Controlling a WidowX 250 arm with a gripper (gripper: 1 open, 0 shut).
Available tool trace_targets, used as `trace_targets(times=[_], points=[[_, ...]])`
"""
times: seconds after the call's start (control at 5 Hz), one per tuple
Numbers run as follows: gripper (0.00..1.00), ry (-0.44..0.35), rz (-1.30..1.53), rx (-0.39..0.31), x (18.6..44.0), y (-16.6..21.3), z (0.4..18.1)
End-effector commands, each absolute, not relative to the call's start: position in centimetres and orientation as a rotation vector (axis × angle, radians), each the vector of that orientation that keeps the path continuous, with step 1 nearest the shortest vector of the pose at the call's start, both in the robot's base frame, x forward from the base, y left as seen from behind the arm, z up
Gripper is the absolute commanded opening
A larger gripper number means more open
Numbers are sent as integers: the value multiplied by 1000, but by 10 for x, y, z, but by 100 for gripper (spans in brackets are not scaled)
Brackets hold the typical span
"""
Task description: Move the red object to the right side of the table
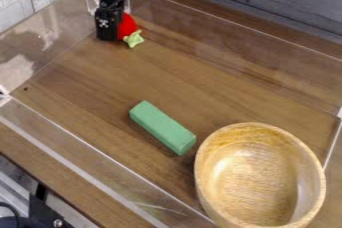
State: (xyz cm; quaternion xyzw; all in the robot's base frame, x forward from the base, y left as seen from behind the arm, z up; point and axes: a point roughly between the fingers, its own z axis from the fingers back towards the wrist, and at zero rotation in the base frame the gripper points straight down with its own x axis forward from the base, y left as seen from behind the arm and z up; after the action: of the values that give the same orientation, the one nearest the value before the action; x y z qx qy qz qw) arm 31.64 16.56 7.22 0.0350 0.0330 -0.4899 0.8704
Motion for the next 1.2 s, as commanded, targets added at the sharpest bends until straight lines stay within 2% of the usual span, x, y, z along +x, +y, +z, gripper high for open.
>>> trace_targets(times=[0.0,0.4,0.8,1.0], points=[[100,26,-1054,139,329,194,85],[100,5,-1087,133,345,217,75],[100,-24,-1148,112,352,212,86],[100,-36,-1085,97,357,214,88]])
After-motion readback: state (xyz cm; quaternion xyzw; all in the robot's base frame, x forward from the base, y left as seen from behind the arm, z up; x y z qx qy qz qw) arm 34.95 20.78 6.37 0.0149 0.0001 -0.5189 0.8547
